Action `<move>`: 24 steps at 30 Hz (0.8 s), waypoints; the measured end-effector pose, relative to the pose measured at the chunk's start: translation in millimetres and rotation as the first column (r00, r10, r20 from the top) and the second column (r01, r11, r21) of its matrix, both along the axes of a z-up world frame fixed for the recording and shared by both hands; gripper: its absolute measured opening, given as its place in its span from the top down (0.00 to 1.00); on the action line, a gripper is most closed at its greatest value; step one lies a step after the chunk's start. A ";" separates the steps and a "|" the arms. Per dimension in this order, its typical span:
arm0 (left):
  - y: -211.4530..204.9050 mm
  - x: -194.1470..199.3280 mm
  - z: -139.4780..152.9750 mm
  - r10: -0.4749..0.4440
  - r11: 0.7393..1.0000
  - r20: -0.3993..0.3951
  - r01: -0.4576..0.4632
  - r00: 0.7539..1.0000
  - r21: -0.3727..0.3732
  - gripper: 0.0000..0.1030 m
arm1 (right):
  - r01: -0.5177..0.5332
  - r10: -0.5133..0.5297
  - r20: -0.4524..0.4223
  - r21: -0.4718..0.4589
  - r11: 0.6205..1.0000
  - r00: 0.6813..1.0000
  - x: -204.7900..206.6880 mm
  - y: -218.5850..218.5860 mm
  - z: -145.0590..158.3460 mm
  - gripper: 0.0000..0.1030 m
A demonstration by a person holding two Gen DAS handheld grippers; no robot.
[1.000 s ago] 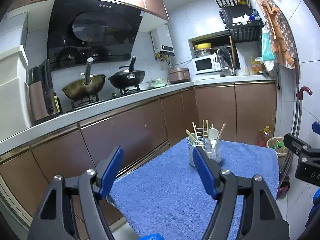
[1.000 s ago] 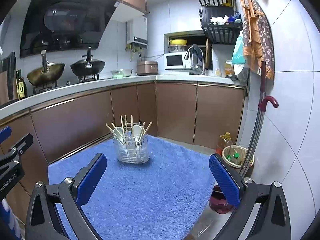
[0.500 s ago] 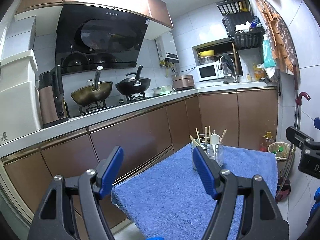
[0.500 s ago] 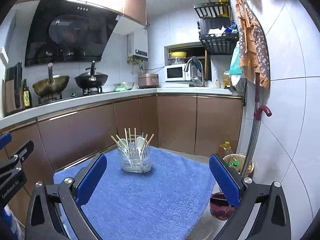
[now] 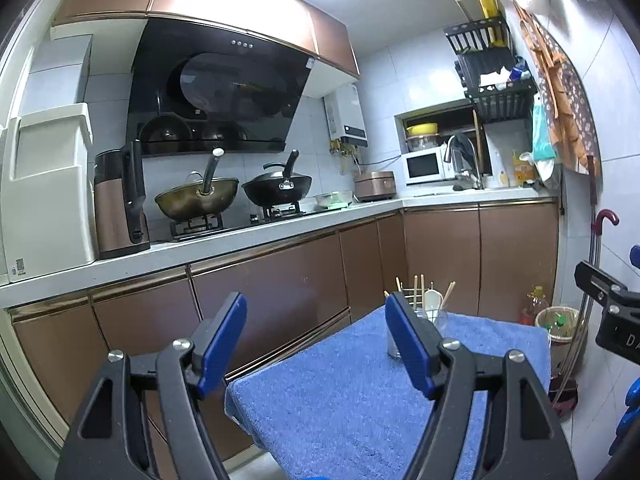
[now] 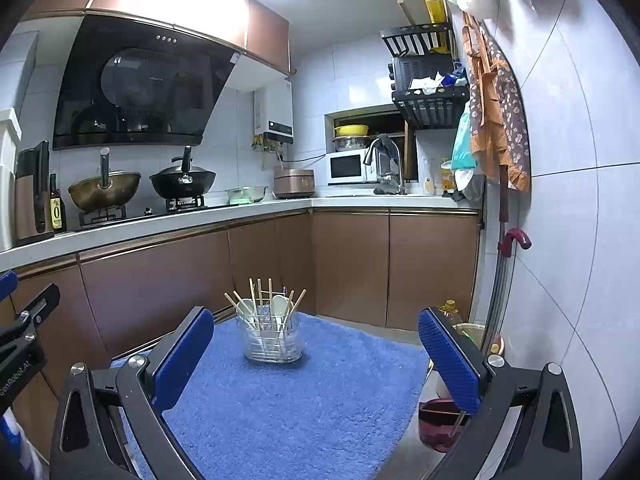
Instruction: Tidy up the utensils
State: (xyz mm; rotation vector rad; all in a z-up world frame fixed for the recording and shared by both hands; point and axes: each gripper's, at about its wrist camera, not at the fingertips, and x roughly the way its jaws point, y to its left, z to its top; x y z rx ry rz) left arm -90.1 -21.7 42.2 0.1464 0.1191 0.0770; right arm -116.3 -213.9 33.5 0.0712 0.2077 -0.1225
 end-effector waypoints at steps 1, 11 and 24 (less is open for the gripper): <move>0.5 -1.2 0.2 -0.001 1.000 0.004 0.001 1.000 -0.003 0.32 | 0.001 -0.001 0.004 0.000 1.000 1.000 -0.9 0.1 0.5 0.00; 5.3 -10.5 4.0 0.002 0.999 0.044 -0.001 0.999 -0.034 0.32 | 0.011 -0.011 0.035 -0.002 1.000 0.999 -8.1 1.1 5.2 0.00; 8.5 -14.4 6.3 0.003 0.998 0.050 0.000 0.999 -0.057 0.32 | 0.006 -0.005 0.051 -0.016 1.000 0.999 -12.8 5.2 7.7 0.00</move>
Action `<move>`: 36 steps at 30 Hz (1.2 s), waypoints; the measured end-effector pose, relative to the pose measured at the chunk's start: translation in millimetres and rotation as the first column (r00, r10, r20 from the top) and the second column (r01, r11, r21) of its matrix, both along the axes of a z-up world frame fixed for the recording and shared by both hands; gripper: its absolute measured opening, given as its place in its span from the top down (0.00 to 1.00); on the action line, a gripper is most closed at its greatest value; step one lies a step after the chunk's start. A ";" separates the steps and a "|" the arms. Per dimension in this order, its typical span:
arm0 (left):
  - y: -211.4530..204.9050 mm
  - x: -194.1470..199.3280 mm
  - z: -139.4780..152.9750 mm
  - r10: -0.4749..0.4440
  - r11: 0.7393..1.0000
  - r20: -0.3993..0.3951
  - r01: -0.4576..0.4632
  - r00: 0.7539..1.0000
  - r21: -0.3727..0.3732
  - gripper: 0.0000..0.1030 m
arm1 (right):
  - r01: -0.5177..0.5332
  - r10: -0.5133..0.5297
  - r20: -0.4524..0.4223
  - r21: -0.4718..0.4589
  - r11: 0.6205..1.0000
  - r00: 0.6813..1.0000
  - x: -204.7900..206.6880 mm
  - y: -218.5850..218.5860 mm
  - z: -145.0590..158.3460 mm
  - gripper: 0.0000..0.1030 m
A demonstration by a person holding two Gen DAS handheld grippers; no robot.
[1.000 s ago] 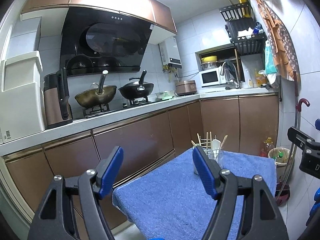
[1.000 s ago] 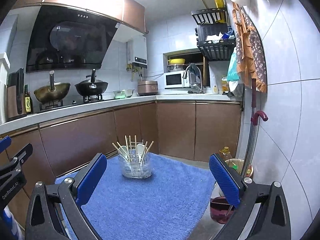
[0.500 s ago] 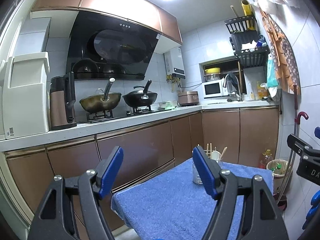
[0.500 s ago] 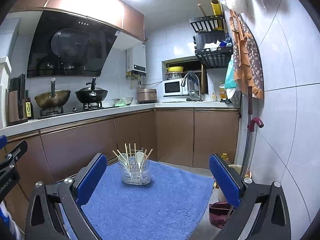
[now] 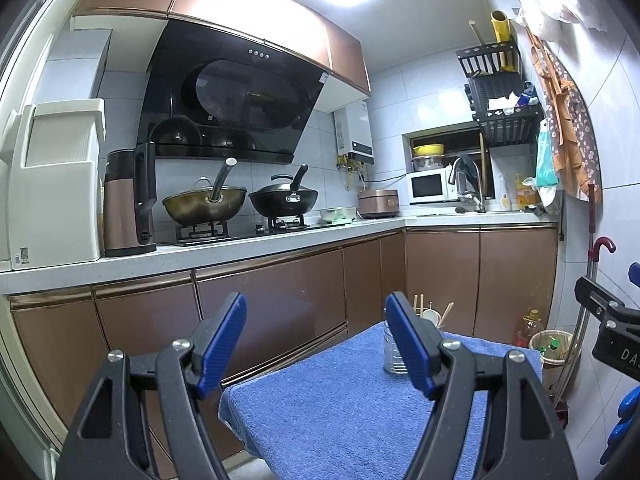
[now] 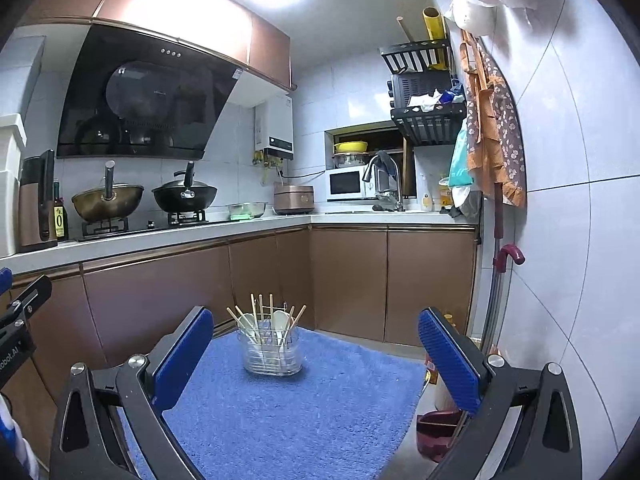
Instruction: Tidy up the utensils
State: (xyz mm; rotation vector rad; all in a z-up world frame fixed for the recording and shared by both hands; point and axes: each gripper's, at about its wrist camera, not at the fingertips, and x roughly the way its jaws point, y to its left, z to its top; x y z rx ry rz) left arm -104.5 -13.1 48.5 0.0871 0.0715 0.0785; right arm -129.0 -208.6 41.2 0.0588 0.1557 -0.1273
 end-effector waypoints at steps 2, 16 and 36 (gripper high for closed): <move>-0.7 -1.0 0.8 -0.002 1.000 -0.002 0.002 1.000 -0.002 0.31 | -0.001 0.001 0.000 -0.001 1.000 1.000 0.4 -0.4 0.0 0.00; -5.7 10.6 -4.4 -0.060 0.998 -0.068 0.059 0.996 -0.023 0.31 | -0.006 0.006 -0.021 -0.008 1.000 1.000 3.8 0.5 -4.2 0.00; -27.6 58.9 -27.7 -0.085 0.996 -0.169 0.080 0.982 -0.033 0.31 | -0.075 0.082 -0.122 0.058 0.995 0.989 50.0 -20.7 -37.5 0.00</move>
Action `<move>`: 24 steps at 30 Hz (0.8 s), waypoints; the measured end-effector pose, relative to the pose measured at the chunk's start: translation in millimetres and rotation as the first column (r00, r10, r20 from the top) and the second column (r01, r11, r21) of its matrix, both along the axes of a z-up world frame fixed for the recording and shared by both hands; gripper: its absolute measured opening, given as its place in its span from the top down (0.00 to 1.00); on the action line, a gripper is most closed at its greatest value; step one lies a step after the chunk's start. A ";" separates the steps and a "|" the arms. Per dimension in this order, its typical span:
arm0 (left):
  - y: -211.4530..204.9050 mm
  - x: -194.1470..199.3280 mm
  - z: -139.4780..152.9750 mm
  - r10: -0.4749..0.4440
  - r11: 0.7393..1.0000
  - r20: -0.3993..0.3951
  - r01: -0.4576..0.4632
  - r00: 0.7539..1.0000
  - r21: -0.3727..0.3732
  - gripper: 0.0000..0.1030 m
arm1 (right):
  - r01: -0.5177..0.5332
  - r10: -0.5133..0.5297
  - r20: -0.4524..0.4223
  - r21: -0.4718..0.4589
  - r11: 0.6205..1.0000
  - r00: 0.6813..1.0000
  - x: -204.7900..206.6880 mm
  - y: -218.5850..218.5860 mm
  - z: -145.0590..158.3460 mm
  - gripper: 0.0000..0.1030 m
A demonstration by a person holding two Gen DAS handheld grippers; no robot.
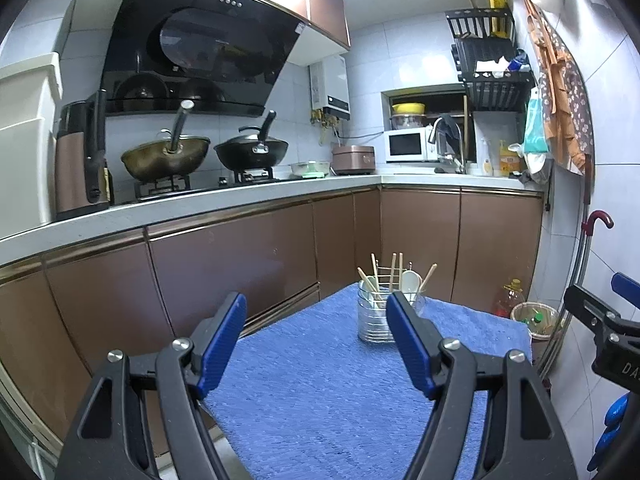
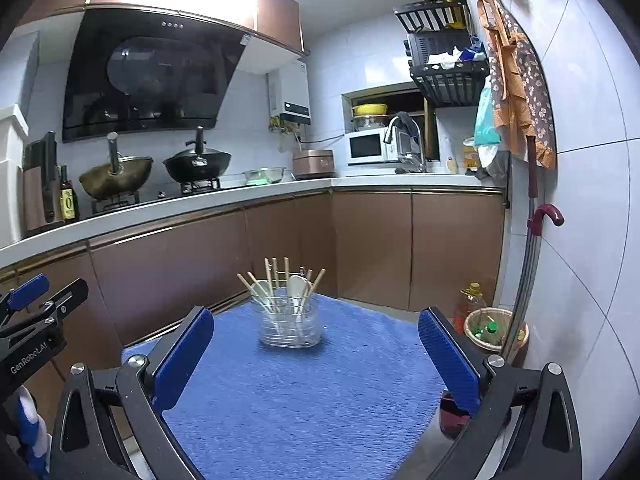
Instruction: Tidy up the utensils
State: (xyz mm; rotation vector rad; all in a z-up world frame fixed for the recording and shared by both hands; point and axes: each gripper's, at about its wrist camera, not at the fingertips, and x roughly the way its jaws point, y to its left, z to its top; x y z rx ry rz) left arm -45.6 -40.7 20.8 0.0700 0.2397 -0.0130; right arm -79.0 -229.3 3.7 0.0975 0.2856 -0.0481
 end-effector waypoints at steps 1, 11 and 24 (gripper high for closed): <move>-1.6 2.5 -0.8 -0.005 1.000 -0.003 0.005 1.000 -0.003 0.31 | 0.008 -0.008 -0.005 -0.005 1.000 1.000 2.5 -1.3 -1.4 0.00; -12.7 20.2 2.1 -0.039 0.999 -0.005 0.039 0.999 -0.015 0.31 | 0.042 -0.042 0.002 -0.064 0.997 0.999 17.2 -8.4 1.7 0.00; -24.8 45.4 -12.2 -0.033 0.999 -0.051 0.033 0.998 0.009 0.31 | 0.022 -0.024 -0.035 -0.044 0.999 0.999 44.3 -19.5 -13.5 0.00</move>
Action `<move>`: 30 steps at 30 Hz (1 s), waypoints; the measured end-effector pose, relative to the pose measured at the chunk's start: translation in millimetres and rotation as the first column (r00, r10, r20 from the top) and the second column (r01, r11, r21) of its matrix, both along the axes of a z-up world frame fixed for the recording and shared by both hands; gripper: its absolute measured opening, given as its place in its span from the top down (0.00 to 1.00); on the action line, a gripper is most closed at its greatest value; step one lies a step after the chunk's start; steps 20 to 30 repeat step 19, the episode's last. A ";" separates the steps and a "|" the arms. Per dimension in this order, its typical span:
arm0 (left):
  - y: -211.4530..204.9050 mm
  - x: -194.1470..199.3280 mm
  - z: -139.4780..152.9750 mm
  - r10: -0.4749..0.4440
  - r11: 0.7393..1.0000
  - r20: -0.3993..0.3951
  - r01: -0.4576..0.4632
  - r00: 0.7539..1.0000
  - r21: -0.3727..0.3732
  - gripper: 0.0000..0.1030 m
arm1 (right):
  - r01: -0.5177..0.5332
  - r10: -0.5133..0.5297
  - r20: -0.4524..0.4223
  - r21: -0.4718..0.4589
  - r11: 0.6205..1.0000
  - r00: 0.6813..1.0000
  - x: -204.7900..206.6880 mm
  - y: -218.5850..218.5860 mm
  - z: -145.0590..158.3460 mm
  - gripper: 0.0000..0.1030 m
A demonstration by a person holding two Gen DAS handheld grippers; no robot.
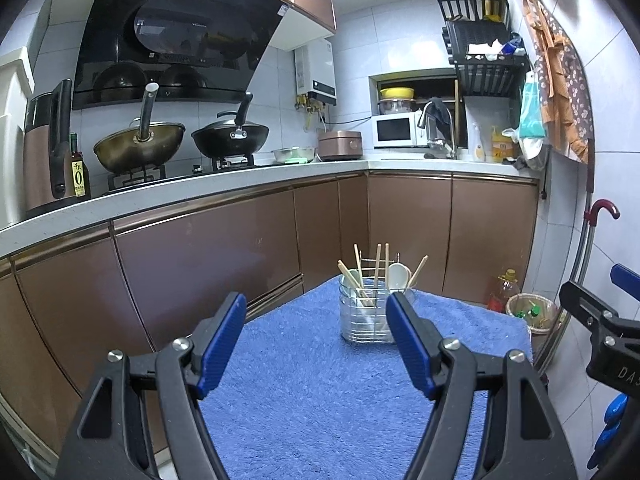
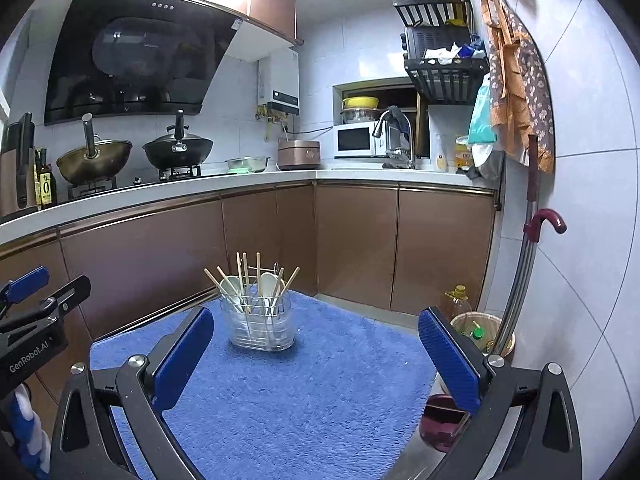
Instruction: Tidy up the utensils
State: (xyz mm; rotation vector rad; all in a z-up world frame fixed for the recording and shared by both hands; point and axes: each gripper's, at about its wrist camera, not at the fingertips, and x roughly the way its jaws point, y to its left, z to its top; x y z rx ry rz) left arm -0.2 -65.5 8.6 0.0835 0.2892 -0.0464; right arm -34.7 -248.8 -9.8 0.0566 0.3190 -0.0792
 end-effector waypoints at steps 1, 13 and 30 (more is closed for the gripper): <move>-0.7 2.2 -1.1 0.000 1.000 -0.005 0.000 1.000 0.002 0.31 | -0.001 0.001 -0.004 0.001 1.000 1.000 1.9 -0.5 -1.9 0.00; -6.0 20.5 -9.7 -0.010 1.000 -0.033 0.010 0.999 0.003 0.31 | 0.008 -0.007 -0.047 0.023 1.000 0.999 23.2 -10.7 -17.4 0.00; -9.0 24.6 -10.5 -0.013 1.000 -0.027 0.013 1.000 0.004 0.31 | 0.015 -0.014 -0.057 0.023 1.000 0.998 28.9 -15.3 -21.5 0.00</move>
